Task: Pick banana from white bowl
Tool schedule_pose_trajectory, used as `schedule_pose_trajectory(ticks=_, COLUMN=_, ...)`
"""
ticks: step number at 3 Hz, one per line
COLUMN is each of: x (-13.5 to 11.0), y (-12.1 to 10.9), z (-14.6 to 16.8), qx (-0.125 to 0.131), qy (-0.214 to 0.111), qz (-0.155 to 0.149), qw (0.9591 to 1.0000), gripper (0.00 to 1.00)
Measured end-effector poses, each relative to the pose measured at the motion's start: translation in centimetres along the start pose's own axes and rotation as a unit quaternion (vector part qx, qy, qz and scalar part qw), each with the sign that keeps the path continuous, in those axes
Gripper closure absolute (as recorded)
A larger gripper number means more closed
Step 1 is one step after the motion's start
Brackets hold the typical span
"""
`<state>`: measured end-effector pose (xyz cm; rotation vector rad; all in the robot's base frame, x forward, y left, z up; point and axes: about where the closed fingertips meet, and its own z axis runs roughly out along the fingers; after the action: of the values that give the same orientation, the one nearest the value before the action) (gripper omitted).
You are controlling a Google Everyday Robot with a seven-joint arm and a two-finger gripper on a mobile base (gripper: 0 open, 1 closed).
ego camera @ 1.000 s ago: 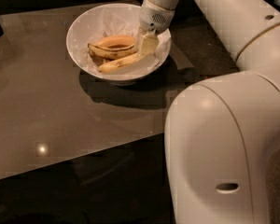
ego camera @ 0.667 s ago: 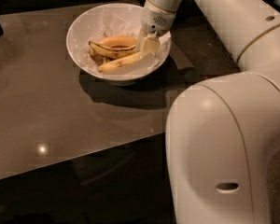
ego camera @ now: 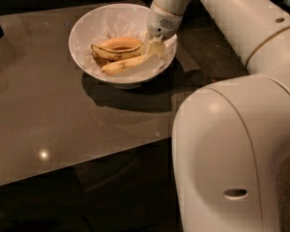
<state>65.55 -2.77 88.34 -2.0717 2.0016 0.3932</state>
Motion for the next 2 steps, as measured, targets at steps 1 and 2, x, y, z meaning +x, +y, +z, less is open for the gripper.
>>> schedule_pose_trajectory(ticks=1, x=0.00, y=0.00, z=0.00, qx=0.000, qy=0.000, qz=0.000, qw=1.0000, gripper=1.00)
schedule_pose_trajectory(ticks=2, x=-0.48, y=-0.60, z=-0.16, qx=0.016, qy=-0.008, qz=-0.001, qw=0.9998, gripper=1.00)
